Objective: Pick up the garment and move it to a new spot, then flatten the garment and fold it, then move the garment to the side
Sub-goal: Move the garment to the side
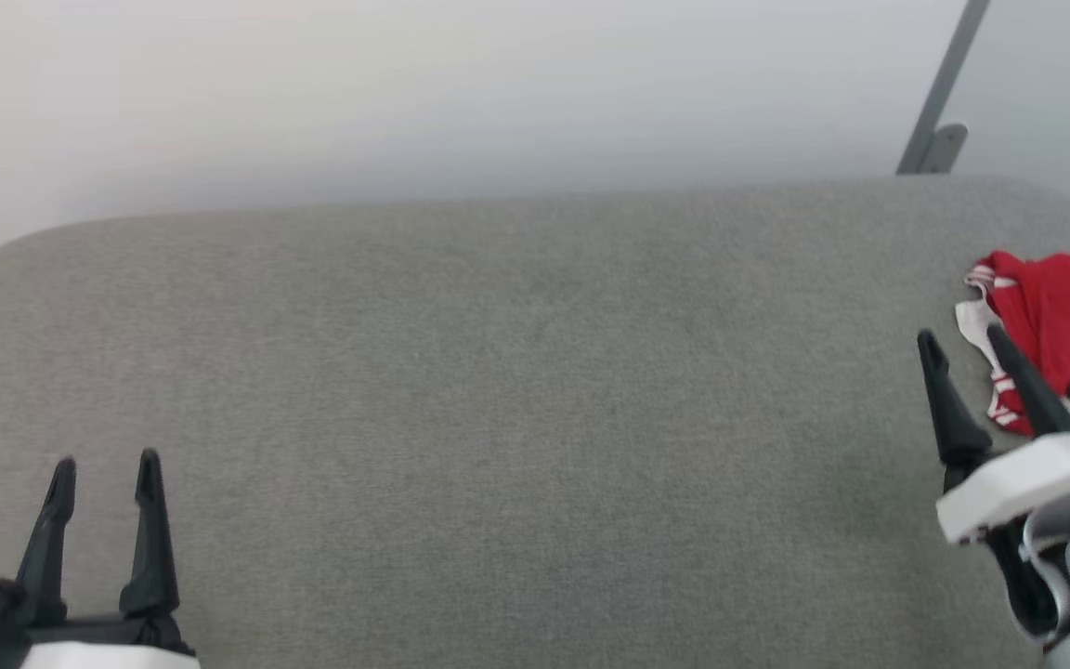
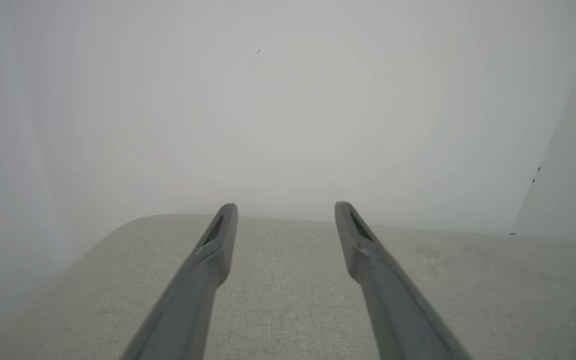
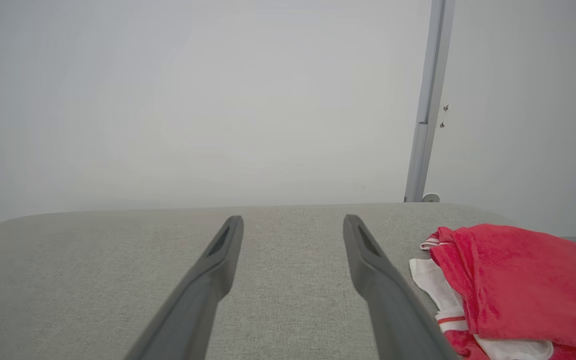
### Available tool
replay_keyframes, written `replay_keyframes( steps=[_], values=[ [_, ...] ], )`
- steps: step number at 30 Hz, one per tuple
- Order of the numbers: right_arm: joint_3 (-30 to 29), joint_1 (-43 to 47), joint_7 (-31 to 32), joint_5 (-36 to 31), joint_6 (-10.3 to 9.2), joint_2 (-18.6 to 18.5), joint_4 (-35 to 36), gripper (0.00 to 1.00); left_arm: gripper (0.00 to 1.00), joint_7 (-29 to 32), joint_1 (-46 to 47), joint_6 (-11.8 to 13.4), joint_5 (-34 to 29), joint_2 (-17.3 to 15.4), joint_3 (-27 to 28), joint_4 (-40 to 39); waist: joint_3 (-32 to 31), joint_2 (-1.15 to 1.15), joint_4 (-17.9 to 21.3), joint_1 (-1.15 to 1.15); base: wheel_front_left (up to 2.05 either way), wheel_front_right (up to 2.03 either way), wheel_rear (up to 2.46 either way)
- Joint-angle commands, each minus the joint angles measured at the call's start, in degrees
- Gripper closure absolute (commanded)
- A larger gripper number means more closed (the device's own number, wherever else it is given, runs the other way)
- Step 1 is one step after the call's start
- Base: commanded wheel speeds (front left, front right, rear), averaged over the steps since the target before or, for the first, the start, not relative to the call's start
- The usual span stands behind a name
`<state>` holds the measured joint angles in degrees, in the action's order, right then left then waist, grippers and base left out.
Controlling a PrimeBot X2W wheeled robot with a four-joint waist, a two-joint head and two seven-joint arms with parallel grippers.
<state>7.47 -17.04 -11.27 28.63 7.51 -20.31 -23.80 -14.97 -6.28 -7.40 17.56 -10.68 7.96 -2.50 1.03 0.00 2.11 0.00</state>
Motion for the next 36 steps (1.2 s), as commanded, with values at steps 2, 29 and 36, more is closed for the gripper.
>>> replay_keyframes(
  steps=[2, 29, 36],
  values=[
    [-0.6, 2.5, -0.9, 0.1, -0.05, 0.8, 1.1, 0.0, 0.0, -0.3, -1.6, -0.1, 0.1, 0.4, 0.6, -0.2, -1.6, 0.0, -1.4, 0.0, 0.0, 0.0, 0.0],
    [-6.8, 22.8, -3.9, -8.6, -0.05, 10.8, 13.2, 0.0, 0.0, -0.3, -10.4, -0.1, 0.9, 0.0, -2.0, 3.2, -6.7, 0.0, -2.1, 0.0, 0.0, 0.0, 0.0],
    [-6.8, 23.9, -3.9, -9.6, -0.05, 11.9, 14.7, 0.0, 0.0, -0.3, -10.0, -0.1, 1.2, 0.3, -2.2, 4.1, -6.8, 0.0, -1.7, 0.0, 0.0, 0.0, 0.0]
  ],
)
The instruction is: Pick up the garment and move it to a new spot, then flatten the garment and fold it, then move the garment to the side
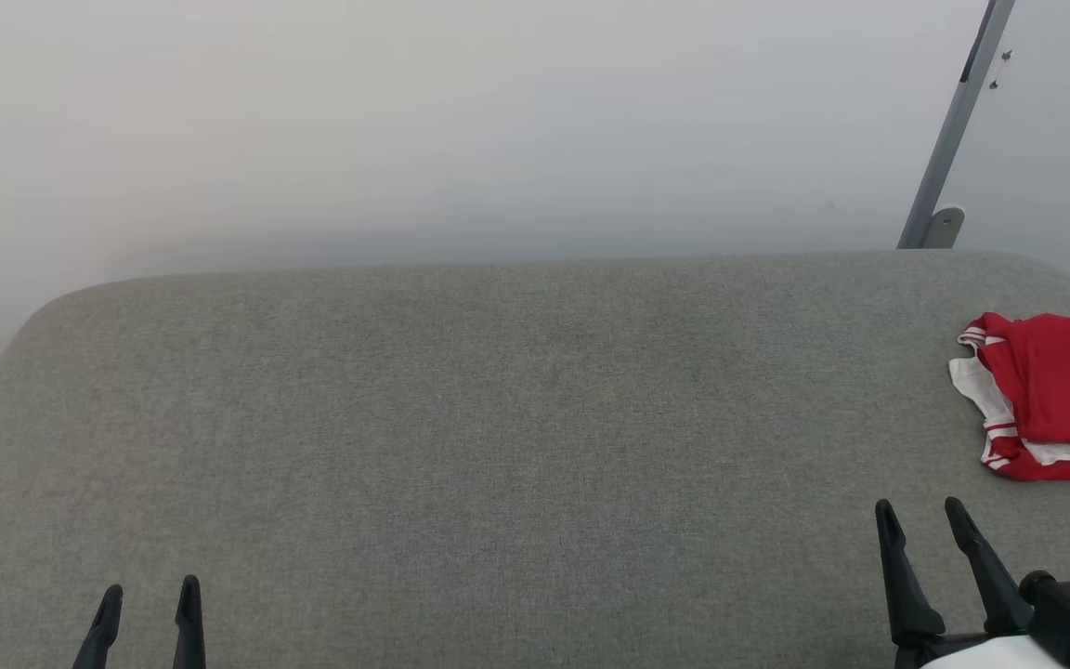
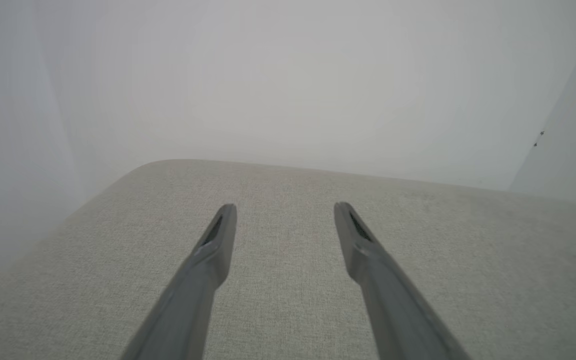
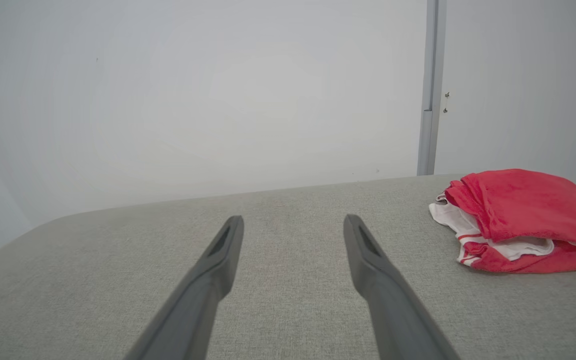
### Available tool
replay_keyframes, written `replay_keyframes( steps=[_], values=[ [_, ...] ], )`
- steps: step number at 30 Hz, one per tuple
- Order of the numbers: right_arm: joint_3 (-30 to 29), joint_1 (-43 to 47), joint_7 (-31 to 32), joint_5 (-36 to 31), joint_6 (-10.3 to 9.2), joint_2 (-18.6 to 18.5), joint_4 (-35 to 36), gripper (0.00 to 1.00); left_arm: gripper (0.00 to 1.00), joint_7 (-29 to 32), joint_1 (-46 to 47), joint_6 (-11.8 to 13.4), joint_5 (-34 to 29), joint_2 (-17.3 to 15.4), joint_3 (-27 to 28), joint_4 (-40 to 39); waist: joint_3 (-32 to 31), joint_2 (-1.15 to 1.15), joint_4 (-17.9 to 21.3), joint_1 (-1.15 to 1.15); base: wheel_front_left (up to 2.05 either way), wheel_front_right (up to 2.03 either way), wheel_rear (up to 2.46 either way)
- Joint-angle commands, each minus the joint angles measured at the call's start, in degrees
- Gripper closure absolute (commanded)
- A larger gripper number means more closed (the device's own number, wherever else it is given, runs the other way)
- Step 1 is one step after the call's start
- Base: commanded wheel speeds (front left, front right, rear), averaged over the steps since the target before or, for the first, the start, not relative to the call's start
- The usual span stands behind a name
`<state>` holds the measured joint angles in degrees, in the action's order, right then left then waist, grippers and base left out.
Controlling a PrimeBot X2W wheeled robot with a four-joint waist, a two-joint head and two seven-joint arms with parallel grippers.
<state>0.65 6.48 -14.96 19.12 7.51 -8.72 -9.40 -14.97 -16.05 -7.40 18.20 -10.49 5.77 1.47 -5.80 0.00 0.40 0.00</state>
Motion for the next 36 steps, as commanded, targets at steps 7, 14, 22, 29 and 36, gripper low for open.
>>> replay_keyframes(
  steps=[7, 14, 22, 29, 36],
  values=[
    [-0.2, 0.6, -0.2, -0.6, -0.05, 0.6, 1.0, 0.0, 0.0, -0.3, 0.2, -0.1, 0.1, 0.2, 0.2, 0.5, 0.2, 0.0, 0.2, 0.0, 0.0, 0.0, 0.0],
    [-0.6, 0.8, -0.2, -0.6, -0.04, 0.7, 1.7, 0.0, 0.0, -0.3, 0.5, -0.1, -0.1, 0.6, 0.8, 0.3, 0.3, 0.0, 0.2, 0.0, 0.0, 0.0, 0.0],
    [-0.5, 0.6, -0.2, -1.0, -0.05, 0.7, 2.2, 0.0, 0.0, -0.3, 0.8, -0.1, -0.3, 1.3, 2.1, -0.3, 0.5, 0.0, -0.1, 0.0, 0.0, 0.0, 0.0],
    [-0.6, 0.3, 0.0, -0.9, 0.0, 0.8, 1.4, 1.0, 1.0, 0.1, 0.4, 0.0, -0.5, 1.9, 2.7, -0.1, 0.5, 0.0, -0.2, 0.0, 0.0, 0.0, 0.0],
    [-0.9, 0.3, 1.5, 3.8, 0.0, 1.5, -0.2, 1.0, 1.0, 1.6, 1.5, 0.0, 4.2, 3.0, 2.4, 2.2, 0.7, 0.0, -0.2, 0.0, 0.0, 0.0, 0.0]
  ],
)
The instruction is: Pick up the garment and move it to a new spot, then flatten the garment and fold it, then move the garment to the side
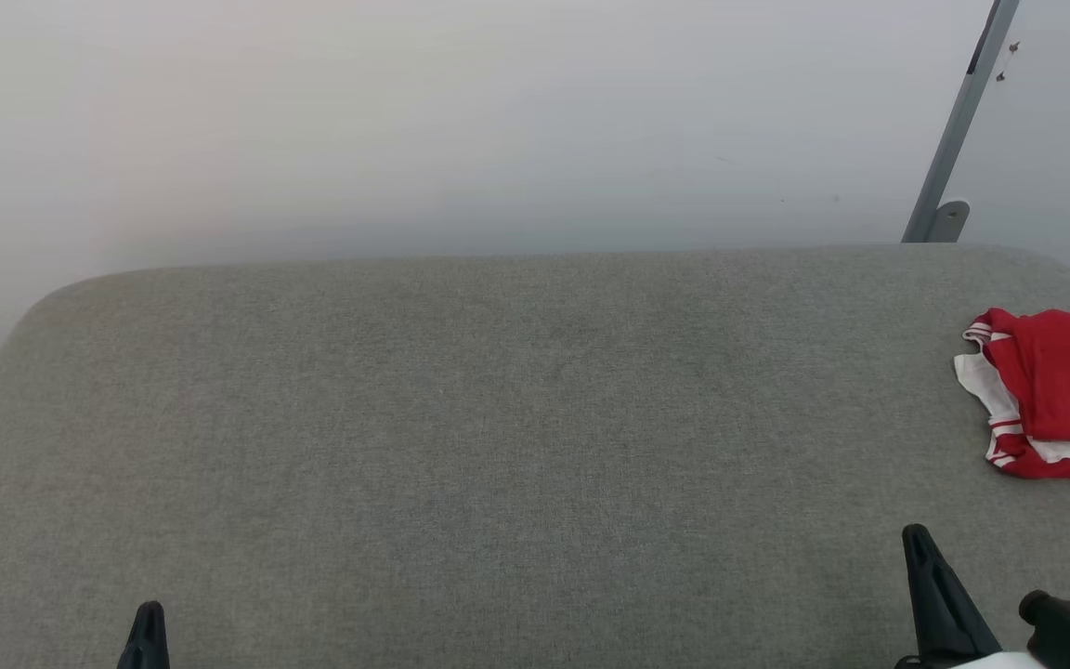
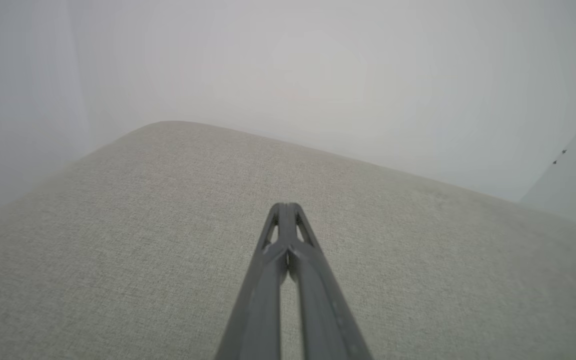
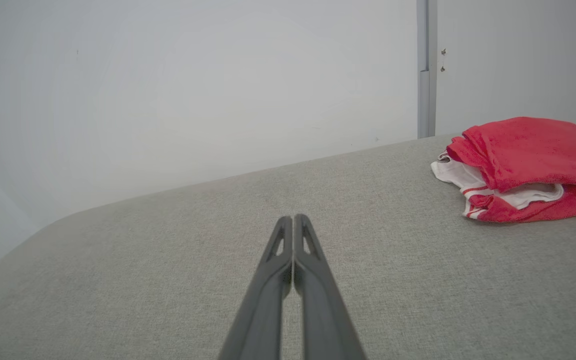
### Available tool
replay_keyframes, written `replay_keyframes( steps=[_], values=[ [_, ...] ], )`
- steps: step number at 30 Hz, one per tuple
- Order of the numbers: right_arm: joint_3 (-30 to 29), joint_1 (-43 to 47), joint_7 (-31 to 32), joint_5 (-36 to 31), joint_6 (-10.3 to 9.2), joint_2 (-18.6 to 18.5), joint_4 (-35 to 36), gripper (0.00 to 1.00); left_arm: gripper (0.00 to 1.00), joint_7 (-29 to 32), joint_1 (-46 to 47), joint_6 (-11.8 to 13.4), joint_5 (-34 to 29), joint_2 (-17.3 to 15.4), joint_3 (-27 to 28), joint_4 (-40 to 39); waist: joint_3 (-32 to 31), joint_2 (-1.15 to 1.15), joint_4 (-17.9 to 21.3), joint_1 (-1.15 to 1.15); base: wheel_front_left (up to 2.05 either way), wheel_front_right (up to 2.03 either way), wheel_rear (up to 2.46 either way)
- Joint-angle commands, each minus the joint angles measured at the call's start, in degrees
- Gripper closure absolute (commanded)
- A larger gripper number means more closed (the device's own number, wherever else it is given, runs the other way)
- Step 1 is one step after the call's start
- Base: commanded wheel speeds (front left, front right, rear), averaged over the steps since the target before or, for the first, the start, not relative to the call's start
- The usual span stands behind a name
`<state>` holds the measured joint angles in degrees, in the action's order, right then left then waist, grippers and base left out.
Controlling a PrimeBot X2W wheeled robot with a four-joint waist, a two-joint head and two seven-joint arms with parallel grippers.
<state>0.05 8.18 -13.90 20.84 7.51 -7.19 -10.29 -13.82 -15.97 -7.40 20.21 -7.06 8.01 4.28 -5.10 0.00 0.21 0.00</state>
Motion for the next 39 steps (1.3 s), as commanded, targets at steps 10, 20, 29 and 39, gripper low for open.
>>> replay_keyframes(
  steps=[10, 20, 29, 39],
  values=[
    [-1.2, -3.3, 3.2, 11.7, 0.0, 0.5, 0.1, 1.0, 1.0, 3.2, 4.4, 0.0, 11.8, 0.2, 0.0, 0.8, 0.5, 0.0, 0.0, 0.0, 0.0, 0.0, 0.0],
    [-2.0, -5.0, 5.7, 20.2, -0.01, 1.1, -0.4, 1.0, 1.0, 5.6, 7.0, 0.0, 20.4, 0.8, -0.3, 2.0, 0.9, 0.0, 0.0, 0.0, 0.0, 0.0, 0.0],
    [-2.6, -6.3, 7.7, 27.1, -0.01, 1.5, -0.8, 1.0, 1.0, 7.6, 9.1, 0.0, 27.3, 1.2, -0.4, 3.0, 1.3, 0.0, -0.1, 0.0, 0.0, 0.0, 0.0],
    [-3.3, -7.6, 9.7, 34.0, -0.01, 1.9, -1.2, 1.0, 1.0, 9.6, 11.2, -0.1, 34.3, 1.7, -0.6, 4.0, 1.7, 0.0, -0.1, 0.0, 0.0, 0.0, 0.0]
  ],
)
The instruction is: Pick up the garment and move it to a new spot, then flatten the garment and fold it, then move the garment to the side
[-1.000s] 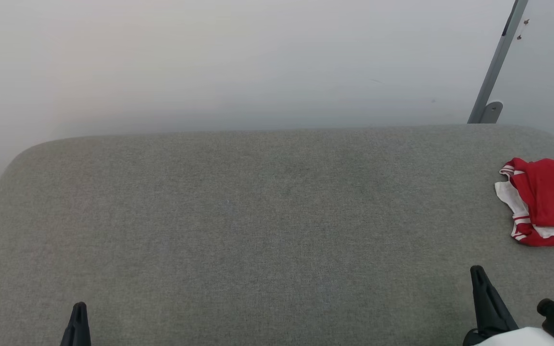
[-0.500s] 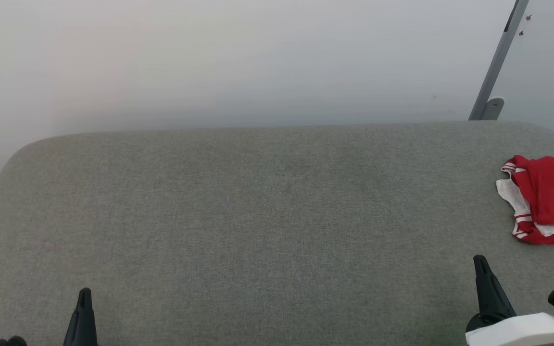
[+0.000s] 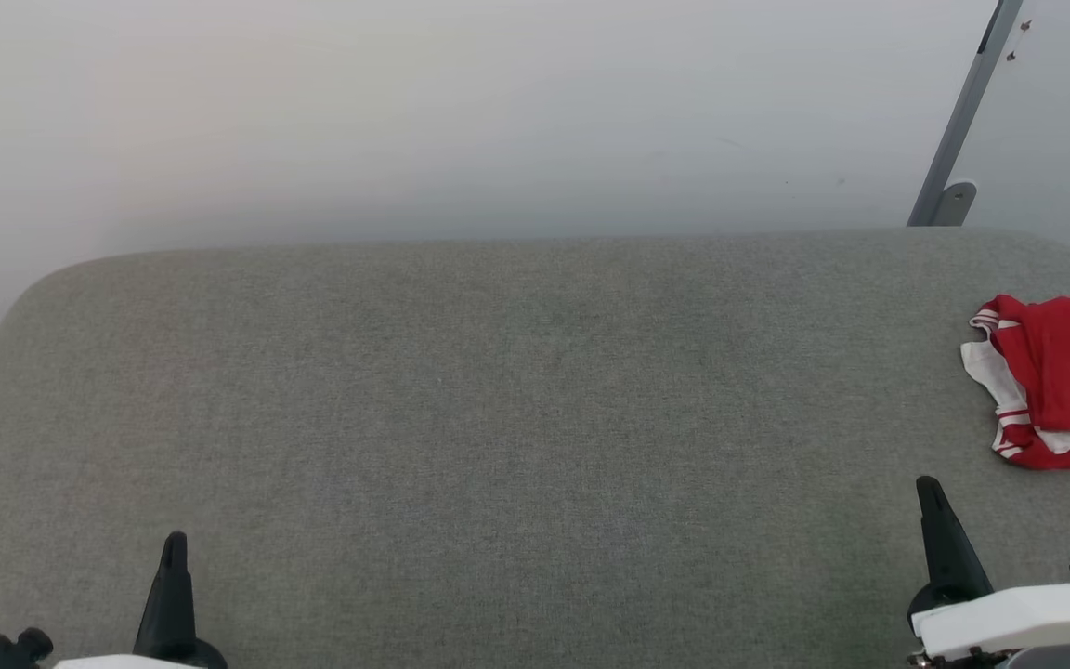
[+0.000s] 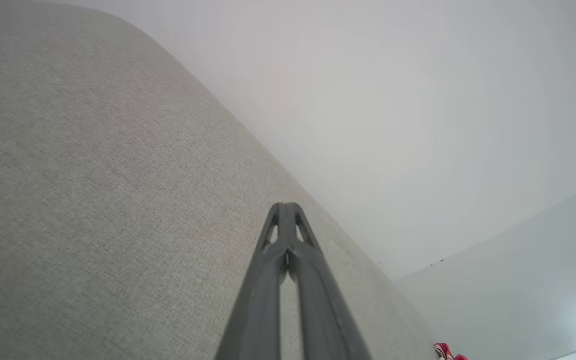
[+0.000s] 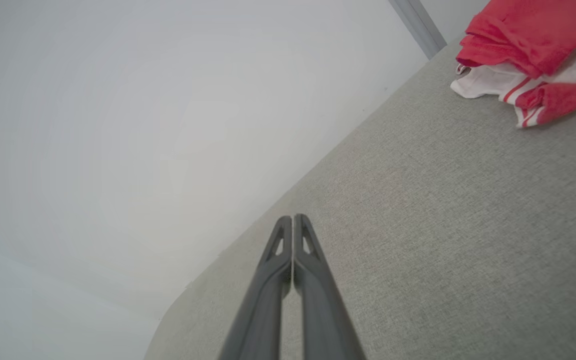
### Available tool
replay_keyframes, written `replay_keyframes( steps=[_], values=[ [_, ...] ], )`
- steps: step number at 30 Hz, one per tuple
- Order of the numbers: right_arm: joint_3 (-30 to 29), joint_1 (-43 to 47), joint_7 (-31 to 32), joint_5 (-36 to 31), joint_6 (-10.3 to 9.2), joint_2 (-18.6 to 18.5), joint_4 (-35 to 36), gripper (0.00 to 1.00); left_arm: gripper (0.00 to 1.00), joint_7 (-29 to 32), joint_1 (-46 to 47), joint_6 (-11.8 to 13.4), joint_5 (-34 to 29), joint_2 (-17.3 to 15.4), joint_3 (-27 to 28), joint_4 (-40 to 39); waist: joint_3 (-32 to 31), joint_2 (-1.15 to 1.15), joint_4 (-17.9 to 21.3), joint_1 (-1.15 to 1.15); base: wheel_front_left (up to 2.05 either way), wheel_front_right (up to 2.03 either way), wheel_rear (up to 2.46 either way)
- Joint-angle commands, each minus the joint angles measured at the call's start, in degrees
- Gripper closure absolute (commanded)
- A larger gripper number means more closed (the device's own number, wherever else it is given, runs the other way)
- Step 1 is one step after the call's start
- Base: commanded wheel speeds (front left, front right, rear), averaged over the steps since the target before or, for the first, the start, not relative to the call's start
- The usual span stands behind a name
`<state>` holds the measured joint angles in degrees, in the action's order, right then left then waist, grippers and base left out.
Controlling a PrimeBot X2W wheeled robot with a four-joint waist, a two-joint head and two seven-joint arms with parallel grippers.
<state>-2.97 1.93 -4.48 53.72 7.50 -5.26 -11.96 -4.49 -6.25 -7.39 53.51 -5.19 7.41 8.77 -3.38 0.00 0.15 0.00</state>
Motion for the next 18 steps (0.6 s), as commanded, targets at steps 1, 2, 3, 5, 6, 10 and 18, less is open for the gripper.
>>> replay_keyframes(
  steps=[1, 2, 3, 5, 6, 10, 18],
  values=[
    [-0.3, -1.5, 0.5, 1.7, 0.0, 0.0, 0.4, 1.0, 1.0, 0.5, 1.7, -0.1, 1.6, -0.2, 0.0, -0.4, 0.1, 0.0, 0.0, 0.0, 0.0, 0.0, 0.0],
    [-0.3, -1.6, 0.7, 2.4, 0.0, 0.1, 0.3, 1.0, 1.0, 0.6, 1.9, -0.1, 2.3, -0.1, 0.0, -0.3, 0.1, 0.0, 0.0, 0.0, 0.0, 0.0, 0.0],
    [-0.4, -1.8, 0.8, 3.0, 0.0, 0.1, 0.3, 1.0, 1.0, 0.8, 2.1, -0.1, 3.0, -0.1, 0.0, -0.2, 0.1, 0.0, 0.0, 0.0, 0.0, 0.0, 0.0],
    [-0.5, -2.1, 1.2, 4.3, 0.0, 0.2, 0.2, 1.0, 1.0, 1.2, 2.5, -0.1, 4.2, 0.0, -0.1, 0.0, 0.2, 0.0, 0.0, 0.0, 0.0, 0.0, 0.0],
    [-0.6, -2.2, 1.4, 4.9, 0.0, 0.3, 0.2, 1.0, 1.0, 1.4, 2.7, -0.1, 4.8, 0.1, -0.1, 0.1, 0.3, 0.0, 0.0, 0.0, 0.0, 0.0, 0.0],
    [-0.8, -2.6, 2.1, 7.3, 0.0, 0.4, 0.0, 1.0, 1.0, 2.1, 3.4, -0.1, 7.3, 0.2, -0.1, 0.5, 0.5, 0.0, 0.0, 0.0, 0.0, 0.0, 0.0],
    [-1.2, -3.4, 3.4, 11.9, 0.0, 0.7, -0.2, 1.0, 1.0, 3.4, 4.8, -0.1, 11.9, 0.5, -0.2, 1.2, 0.8, 0.0, 0.0, 0.0, 0.0, 0.0, 0.0]
  ],
)
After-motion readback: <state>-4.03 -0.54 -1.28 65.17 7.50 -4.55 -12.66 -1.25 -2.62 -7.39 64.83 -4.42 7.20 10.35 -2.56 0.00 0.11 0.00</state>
